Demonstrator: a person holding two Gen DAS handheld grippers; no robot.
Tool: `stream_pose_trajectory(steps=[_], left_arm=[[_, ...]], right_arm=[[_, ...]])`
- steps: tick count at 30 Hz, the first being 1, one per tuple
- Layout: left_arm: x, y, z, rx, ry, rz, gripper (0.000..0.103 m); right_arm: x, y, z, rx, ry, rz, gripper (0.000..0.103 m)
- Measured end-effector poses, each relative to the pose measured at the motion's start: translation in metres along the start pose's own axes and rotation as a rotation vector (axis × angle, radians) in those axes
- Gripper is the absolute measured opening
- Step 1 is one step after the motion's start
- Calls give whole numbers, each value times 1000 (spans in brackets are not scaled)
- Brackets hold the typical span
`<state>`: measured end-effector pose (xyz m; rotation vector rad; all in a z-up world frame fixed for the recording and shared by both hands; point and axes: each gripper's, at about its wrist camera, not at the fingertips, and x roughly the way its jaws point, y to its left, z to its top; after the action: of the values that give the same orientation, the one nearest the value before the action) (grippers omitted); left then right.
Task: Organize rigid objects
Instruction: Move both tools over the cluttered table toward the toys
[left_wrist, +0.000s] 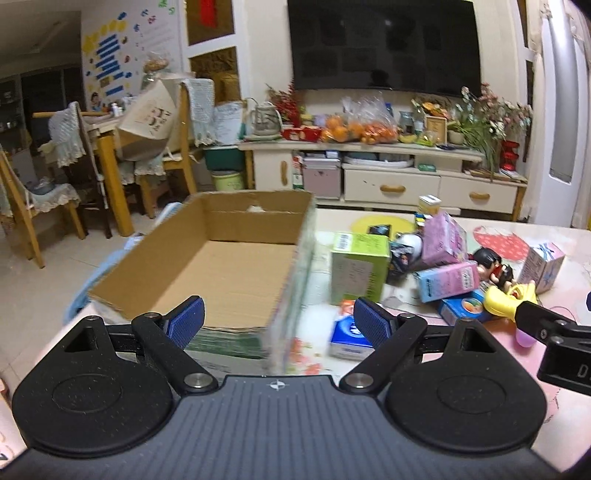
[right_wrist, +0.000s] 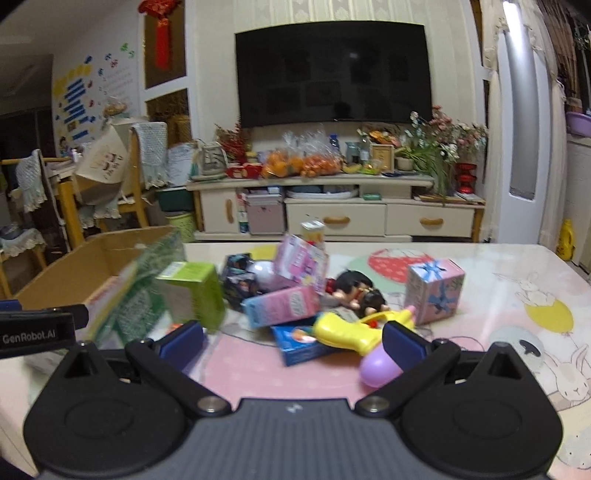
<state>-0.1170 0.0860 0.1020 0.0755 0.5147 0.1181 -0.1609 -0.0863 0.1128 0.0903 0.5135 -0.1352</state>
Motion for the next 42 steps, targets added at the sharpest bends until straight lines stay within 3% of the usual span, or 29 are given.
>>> stream_pose_trajectory(steps=[7, 23, 34, 42], left_arm=[[-10, 9, 0, -19, -29, 28, 103], [-13, -15, -18, -52, -109, 64, 103], [-14, -19, -20, -49, -124, 48, 103], [-12, -17, -22, -46, -106, -4, 103]], right_arm=[[-14, 27, 7, -30, -17, 41, 102], [-48, 57, 16, -50, -82, 105, 102], [-54, 53, 12, -46, -106, 100, 102], [-52, 39, -1, -29, -132, 133, 102]])
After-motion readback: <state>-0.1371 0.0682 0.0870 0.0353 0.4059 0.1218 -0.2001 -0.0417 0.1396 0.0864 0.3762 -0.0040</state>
